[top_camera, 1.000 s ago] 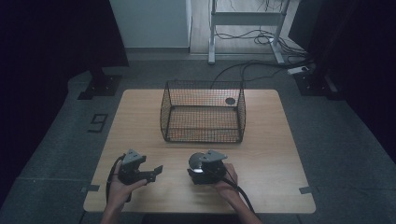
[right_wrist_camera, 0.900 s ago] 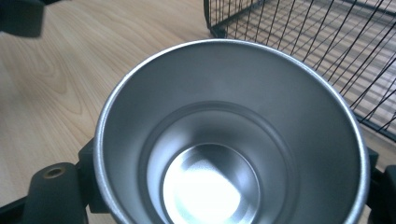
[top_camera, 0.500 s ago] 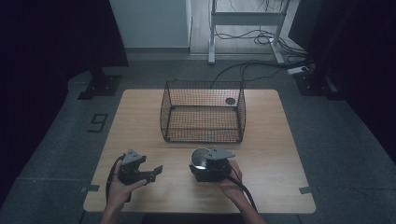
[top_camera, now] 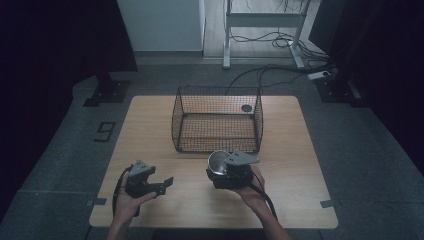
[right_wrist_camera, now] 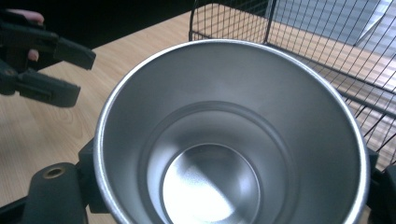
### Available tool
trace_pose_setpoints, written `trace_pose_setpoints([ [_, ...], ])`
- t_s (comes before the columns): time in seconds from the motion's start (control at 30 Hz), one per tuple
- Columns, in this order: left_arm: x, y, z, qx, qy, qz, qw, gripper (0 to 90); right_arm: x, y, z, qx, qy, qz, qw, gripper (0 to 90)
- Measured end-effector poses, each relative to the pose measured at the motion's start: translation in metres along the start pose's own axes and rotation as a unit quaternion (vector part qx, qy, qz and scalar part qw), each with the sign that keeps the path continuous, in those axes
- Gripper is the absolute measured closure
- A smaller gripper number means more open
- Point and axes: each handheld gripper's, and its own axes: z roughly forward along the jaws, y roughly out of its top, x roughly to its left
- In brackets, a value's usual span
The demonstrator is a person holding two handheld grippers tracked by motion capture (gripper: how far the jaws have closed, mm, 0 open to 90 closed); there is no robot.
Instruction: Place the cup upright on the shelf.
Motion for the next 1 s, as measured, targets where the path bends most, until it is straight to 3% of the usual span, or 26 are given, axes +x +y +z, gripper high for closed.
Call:
trace_pose_setpoints([
  [0.4,0.0,0.0,-0.001,-0.002,-0.001,-0.001,1.0,16.0,-0.007,0.025,-0.007,-0.013,-0.001,-0.004,0.9999,18.1],
  [1.0,0.001,0.0,-0.002,-0.002,-0.003,0.0,1.0,15.9,-0.02,0.051,-0.001,-0.013,-0.006,0.0,0.9999,18.1],
])
